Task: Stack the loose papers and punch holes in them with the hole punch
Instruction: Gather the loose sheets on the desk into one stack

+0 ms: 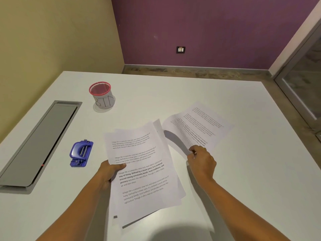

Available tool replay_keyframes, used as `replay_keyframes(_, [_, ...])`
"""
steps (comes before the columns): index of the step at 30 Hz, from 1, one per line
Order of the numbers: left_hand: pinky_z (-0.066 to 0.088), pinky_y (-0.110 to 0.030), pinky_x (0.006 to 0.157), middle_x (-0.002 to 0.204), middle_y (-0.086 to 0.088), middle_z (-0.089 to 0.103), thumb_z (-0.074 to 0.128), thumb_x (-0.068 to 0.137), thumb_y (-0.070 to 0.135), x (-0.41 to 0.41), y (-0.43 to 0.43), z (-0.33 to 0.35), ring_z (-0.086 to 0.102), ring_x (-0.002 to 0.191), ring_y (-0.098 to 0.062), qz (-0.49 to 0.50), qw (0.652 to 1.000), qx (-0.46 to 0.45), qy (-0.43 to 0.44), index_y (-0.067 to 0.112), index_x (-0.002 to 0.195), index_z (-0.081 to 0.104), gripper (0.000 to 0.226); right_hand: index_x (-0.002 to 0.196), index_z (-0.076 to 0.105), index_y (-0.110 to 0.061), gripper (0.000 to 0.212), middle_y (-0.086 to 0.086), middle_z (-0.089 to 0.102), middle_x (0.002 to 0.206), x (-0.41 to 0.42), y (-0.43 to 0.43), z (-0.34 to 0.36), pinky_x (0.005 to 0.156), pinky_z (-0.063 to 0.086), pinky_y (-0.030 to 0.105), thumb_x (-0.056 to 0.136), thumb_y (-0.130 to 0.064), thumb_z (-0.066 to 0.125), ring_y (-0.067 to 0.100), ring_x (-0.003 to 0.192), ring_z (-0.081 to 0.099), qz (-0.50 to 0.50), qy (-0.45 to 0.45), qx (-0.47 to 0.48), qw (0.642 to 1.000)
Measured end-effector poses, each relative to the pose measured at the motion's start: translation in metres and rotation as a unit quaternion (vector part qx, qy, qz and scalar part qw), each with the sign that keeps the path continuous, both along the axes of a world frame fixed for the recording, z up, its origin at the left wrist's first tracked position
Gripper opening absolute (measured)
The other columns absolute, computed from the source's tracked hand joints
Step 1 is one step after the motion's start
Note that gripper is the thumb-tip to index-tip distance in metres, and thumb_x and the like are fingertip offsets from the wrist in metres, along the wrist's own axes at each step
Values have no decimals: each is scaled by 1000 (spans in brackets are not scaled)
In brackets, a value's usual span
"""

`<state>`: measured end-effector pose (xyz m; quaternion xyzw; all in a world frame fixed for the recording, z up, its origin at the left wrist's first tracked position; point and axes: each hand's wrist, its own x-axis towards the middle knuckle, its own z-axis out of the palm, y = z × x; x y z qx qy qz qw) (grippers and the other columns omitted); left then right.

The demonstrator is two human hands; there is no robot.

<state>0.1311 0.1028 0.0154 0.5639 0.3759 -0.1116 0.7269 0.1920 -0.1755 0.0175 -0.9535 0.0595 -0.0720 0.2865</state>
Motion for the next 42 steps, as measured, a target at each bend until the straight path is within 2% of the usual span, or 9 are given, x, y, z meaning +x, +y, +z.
replay_keyframes(6, [50, -42, 77, 119, -23, 61, 58, 81, -11, 0, -10, 2, 61, 93, -33, -31, 999, 8, 20, -2, 118, 56, 39, 93, 68, -17, 14, -1, 71, 89, -23, -2, 13, 69, 51, 31, 84, -12, 59, 18, 75, 64, 120, 7, 37, 992])
replay_keyframes(12, [45, -53, 94, 125, -25, 57, 56, 80, -15, -2, -17, 2, 58, 107, -40, -42, 999, 9, 34, -6, 123, 51, 44, 91, 70, -19, 18, -11, 70, 90, -27, 8, 31, 64, 35, -3, 80, -9, 61, -2, 72, 54, 173, -46, 90, 980])
replay_keyframes(17, [50, -49, 84, 118, -24, 61, 56, 86, -2, -1, -18, 1, 61, 95, -35, -29, 998, 15, 47, -5, 120, 54, 34, 92, 71, -18, 21, -8, 71, 88, -18, 14, 51, 67, 48, 20, 77, -5, 63, -6, 71, 49, 248, -95, 51, 963])
replay_keyframes(20, [51, -50, 83, 102, -20, 64, 50, 94, 27, 0, -18, 1, 62, 91, -34, -11, 998, 17, 64, -2, 111, 57, 34, 98, 70, -14, 22, -1, 72, 92, -23, 6, 42, 69, 52, 29, 80, -5, 61, 13, 84, 63, 317, -50, -7, 947])
replay_keyframes(23, [47, -50, 92, 104, -18, 62, 39, 94, 46, 2, -16, -4, 60, 96, -35, 55, 996, -3, 68, 3, 106, 58, 48, 104, 68, -14, 23, 0, 70, 102, -31, -6, 23, 72, 49, 30, 85, -10, 55, 19, 95, 61, 378, 6, -71, 923])
replay_keyframes(26, [51, -43, 77, 95, -10, 69, 38, 93, 50, 3, -16, -6, 65, 81, -28, 82, 994, -47, 52, 10, 104, 62, 48, 105, 66, -16, 24, -2, 68, 105, -38, -19, 7, 74, 46, 28, 88, -14, 49, 18, 99, 58, 411, 40, -117, 903])
replay_keyframes(30, [53, -35, 63, 74, -3, 75, 61, 86, 31, 1, -21, -2, 72, 67, -20, -8, 998, -45, 39, 9, 98, 66, 26, 102, 67, -13, 24, 0, 69, 104, -48, -26, -7, 78, 42, 24, 85, -11, 50, 19, 98, 59, 436, 75, -119, 889])
replay_keyframes(35, [50, -38, 81, 115, -19, 64, 63, 80, -6, -4, -34, 0, 64, 90, -28, -23, 999, 20, 10, -2, 116, 58, 37, 98, 67, -9, 26, 3, 68, 102, -53, -32, -12, 78, 38, 21, 81, -5, 47, 20, 96, 58, 434, 83, -94, 892])
replay_keyframes(42, [51, -35, 71, 111, -16, 63, 59, 82, -8, -7, -40, 13, 63, 90, -29, -1, 999, 14, -46, -1, 119, 55, 38, 95, 68, -10, 21, -2, 66, 103, -46, -51, -8, 81, 36, 16, 83, -11, 50, 14, 103, 54, 306, 113, -48, 944])
